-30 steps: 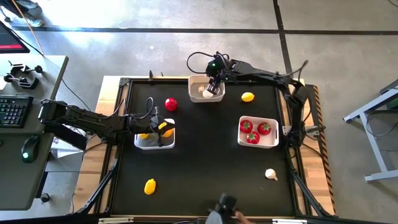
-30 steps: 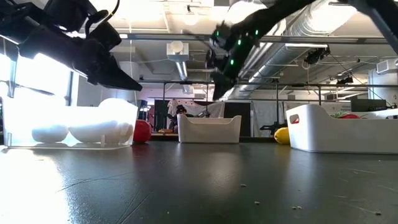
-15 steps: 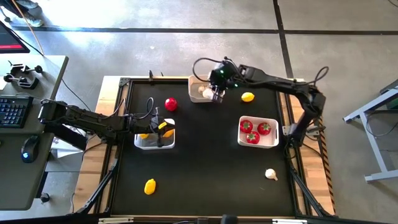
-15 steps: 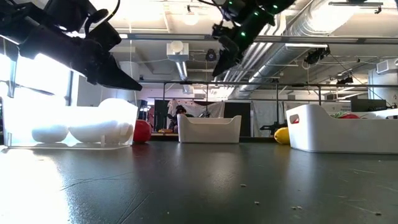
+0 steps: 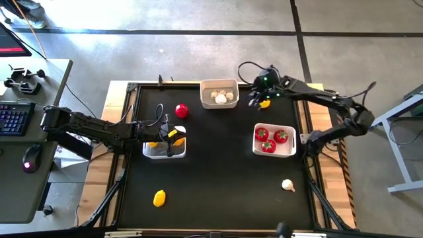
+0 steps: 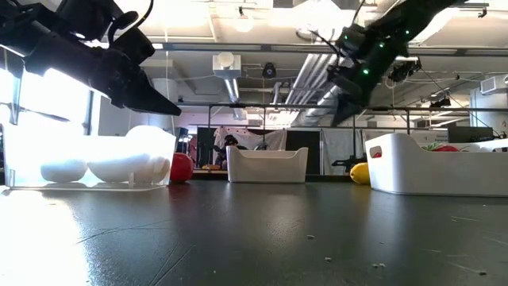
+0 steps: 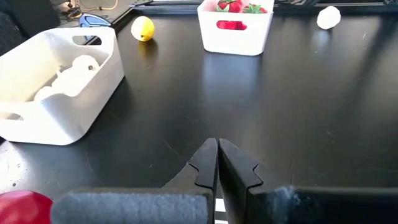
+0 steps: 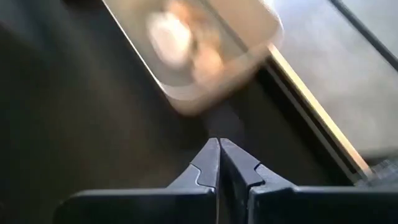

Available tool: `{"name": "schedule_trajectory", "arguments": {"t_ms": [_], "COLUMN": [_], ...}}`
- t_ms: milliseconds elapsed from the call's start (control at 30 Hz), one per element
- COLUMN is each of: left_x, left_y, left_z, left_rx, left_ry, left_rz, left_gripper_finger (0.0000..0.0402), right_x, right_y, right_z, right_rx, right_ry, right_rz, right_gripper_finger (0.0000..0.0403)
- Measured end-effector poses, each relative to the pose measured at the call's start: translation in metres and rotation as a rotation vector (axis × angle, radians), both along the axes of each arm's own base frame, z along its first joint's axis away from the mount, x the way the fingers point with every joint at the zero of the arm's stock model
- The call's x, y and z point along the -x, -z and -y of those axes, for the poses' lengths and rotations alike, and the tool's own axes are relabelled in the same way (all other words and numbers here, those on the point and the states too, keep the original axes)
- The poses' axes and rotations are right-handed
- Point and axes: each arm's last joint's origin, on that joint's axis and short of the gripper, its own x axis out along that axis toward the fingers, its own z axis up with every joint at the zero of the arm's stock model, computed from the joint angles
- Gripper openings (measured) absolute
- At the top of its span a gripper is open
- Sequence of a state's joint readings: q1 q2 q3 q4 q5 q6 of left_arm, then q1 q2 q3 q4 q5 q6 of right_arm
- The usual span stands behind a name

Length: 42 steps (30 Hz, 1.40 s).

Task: Sort produce into baskets
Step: Put the yellow lemon into the transparent bin

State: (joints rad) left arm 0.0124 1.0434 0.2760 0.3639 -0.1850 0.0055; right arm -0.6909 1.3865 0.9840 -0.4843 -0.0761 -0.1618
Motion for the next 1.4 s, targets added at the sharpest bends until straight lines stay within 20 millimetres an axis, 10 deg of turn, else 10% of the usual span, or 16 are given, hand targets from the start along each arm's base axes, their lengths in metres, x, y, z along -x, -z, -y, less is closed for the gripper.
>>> {"name": "schedule_trajectory", "arguments": {"t_ms": [200,600,1200,1400], "left_x": [0.0,0.0,0.0,0.0], "left_y": [0.0,0.0,0.0,0.0], "left_z": [0.0,0.0,0.0,0.001], "left_rx": [0.011,0.025,0.063,0.083], "left_ry": [-0.005,-0.011,-0.014,-0.012], "left_rz": [0.002,0.005,0.012,0.015], "left_gripper_finger": [0.0,0.0,0.0,0.0], "right_x": [0.018,0.012,-0.004,-0.011], "right_y": [0.008,0.041,0.096,0.098], "right_z": [0.011,0.018,0.034,0.028], "right_rx": [-0.046,0.084,0.07,0.06], "right_ry": [-0.059,-0.315,-0.481,-0.451], "right_rz": [-0.203,-0.593,-0.759,-0.739], "right_gripper_finger": [0.0048,0.0283,0.029,0.0234]}}
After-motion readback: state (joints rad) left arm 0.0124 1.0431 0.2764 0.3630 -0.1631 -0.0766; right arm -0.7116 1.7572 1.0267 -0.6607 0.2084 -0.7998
